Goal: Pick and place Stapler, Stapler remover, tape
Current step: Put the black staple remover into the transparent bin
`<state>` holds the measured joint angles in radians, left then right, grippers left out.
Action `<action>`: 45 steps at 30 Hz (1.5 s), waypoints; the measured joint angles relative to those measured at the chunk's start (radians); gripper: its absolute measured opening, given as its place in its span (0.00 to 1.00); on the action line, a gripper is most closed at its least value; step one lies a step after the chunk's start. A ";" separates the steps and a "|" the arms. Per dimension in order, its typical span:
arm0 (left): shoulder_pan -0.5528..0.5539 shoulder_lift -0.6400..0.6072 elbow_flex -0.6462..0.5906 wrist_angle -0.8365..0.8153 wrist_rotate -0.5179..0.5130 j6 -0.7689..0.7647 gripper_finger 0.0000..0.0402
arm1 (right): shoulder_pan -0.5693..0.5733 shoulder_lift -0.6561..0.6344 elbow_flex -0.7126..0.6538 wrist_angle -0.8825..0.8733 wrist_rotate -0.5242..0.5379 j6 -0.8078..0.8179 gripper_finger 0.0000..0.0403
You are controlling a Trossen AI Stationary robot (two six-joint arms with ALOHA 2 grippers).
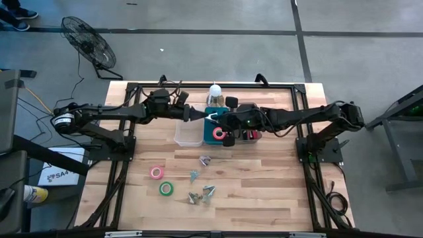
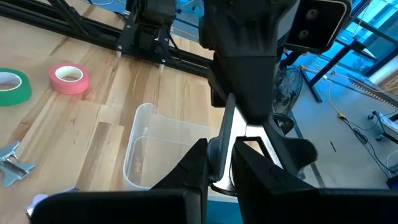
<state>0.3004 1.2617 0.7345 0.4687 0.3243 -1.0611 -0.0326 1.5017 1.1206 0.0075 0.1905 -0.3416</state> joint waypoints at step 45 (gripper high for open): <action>0.002 0.000 0.000 0.008 0.022 0.018 0.11 | 0.005 -0.003 -0.002 0.019 0.006 0.029 0.52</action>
<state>0.3019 1.2613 0.7341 0.4769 0.3463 -1.0427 -0.0281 1.4984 1.1183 0.0270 0.1968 -0.3131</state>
